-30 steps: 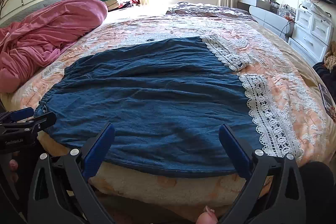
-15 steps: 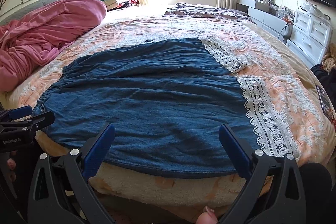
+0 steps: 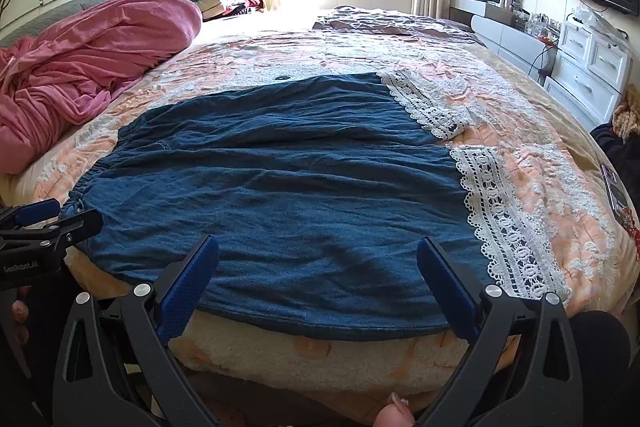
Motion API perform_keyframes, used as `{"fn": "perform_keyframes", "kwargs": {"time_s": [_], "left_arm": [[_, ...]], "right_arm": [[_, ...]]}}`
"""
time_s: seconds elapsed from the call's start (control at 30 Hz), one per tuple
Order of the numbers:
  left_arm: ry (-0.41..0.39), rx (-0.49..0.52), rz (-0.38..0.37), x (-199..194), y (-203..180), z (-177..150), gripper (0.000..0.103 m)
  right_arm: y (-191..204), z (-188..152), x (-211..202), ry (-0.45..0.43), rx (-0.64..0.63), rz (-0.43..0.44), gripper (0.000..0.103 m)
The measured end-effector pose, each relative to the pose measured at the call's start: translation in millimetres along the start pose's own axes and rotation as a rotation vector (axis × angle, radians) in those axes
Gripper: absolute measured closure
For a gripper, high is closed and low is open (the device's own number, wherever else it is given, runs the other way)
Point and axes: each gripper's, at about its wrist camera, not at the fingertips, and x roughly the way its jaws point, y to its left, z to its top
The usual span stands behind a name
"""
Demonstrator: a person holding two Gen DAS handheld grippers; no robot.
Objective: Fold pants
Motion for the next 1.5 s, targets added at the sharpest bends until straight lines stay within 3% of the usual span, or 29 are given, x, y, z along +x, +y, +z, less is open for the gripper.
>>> {"fn": "perform_keyframes", "kwargs": {"time_s": [0.9, 1.07, 1.2, 1.3, 1.5], "left_arm": [[0.008, -0.009, -0.028, 17.7, 7.2, 12.1, 0.009], [0.004, -0.017, -0.025, 23.9, 20.9, 24.1, 0.009], [-0.004, -0.045, 0.017, 35.1, 56.8, 53.3, 0.009], [0.014, -0.084, 0.041, 49.7, 86.0, 73.5, 0.009], [0.065, -0.058, 0.036, 95.4, 124.7, 113.8, 0.009]], "right_arm": [[7.9, 10.9, 20.2, 0.028, -0.012, 0.030, 0.004], [14.9, 37.6, 34.3, 0.049, -0.041, 0.131, 0.004], [28.2, 72.1, 53.2, 0.060, -0.098, 0.216, 0.004], [36.3, 98.5, 80.8, 0.116, -0.097, 0.297, 0.004], [54.8, 139.0, 138.7, 0.162, -0.199, 0.259, 0.004]]}}
